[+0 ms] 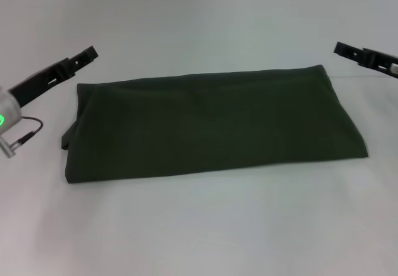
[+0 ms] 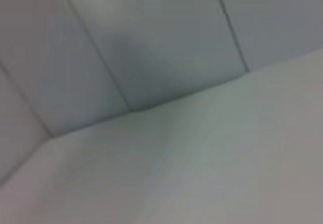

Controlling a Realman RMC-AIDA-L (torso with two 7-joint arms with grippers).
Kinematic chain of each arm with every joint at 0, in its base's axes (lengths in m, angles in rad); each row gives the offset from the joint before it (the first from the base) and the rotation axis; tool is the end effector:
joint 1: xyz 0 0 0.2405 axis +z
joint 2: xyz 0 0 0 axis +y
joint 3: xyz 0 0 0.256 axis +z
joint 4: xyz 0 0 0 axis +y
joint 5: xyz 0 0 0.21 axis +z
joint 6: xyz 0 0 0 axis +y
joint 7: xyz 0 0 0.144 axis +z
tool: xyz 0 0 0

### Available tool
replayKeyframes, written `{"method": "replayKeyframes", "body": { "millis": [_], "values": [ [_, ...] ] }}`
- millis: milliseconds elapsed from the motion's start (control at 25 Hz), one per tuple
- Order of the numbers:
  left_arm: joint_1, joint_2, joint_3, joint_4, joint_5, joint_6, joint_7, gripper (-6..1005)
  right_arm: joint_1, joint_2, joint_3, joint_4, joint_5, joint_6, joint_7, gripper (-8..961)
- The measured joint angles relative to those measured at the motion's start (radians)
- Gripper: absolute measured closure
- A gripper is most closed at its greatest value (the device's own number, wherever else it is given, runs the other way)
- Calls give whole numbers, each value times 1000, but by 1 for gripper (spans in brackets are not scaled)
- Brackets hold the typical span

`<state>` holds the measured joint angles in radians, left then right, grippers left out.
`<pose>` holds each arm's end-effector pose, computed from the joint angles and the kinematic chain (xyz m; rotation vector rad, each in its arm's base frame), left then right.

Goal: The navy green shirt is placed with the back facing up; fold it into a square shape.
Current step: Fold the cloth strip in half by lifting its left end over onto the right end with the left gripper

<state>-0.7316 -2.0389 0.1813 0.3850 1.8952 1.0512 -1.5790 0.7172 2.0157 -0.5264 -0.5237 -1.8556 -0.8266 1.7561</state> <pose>-0.2826 0.4270 0.0419 -1.8502 -1.1918 -1.0052 0.2847 0.4503 0.0631 -1.8471 1.1484 0.7363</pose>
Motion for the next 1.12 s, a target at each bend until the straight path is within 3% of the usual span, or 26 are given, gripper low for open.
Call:
{"method": "replayKeyframes", "body": {
  "millis": [160,360,760,1120],
  "values": [
    [54,-5,41,63,52,144,-39,196,-81,-38,0,-3,36,-210,-14,160],
    [90,-6,56,132,166,178,-188,121,-157,-70,-2,4,30,-360,-9,159],
    [112,0,48,212,431,149,-473,119,-186,-98,-3,7,-58,-439,19,160],
    [109,0,59,179,490,71,-513,134,-185,-92,-3,7,-71,-438,18,161]
  ]
}}
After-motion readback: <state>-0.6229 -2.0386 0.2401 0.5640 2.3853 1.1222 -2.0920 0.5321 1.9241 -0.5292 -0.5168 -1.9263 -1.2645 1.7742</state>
